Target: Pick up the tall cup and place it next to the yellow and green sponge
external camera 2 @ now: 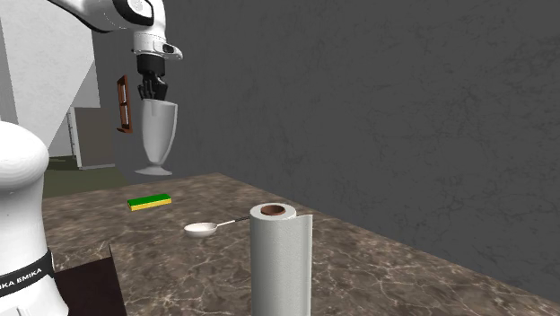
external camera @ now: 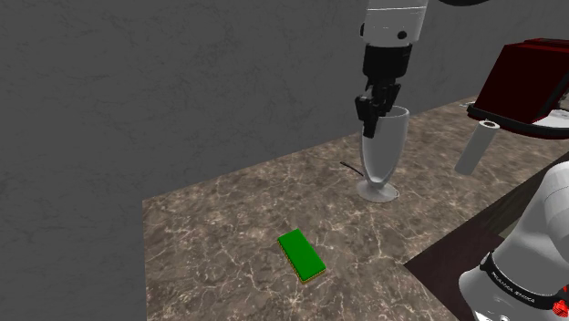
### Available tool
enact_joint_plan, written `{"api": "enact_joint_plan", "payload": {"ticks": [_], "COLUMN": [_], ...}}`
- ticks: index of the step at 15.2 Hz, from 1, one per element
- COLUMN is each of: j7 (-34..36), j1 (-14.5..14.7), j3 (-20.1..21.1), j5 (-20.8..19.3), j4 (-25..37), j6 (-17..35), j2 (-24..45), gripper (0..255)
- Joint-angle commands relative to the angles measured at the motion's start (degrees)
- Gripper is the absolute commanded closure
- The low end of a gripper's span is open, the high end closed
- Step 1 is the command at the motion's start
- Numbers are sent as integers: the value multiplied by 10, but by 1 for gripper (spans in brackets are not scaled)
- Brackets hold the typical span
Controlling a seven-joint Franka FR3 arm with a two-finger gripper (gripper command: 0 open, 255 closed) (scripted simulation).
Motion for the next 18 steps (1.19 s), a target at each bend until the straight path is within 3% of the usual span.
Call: {"api": "enact_joint_plan", "payload": {"ticks": [1,18], "j7": [1,-1], "j1": [1,4], "j3": [2,12], "j5": [1,9], "j4": [-17,-140], "j6": [16,149], "j2": [-1,8], "gripper": [255,255]}}
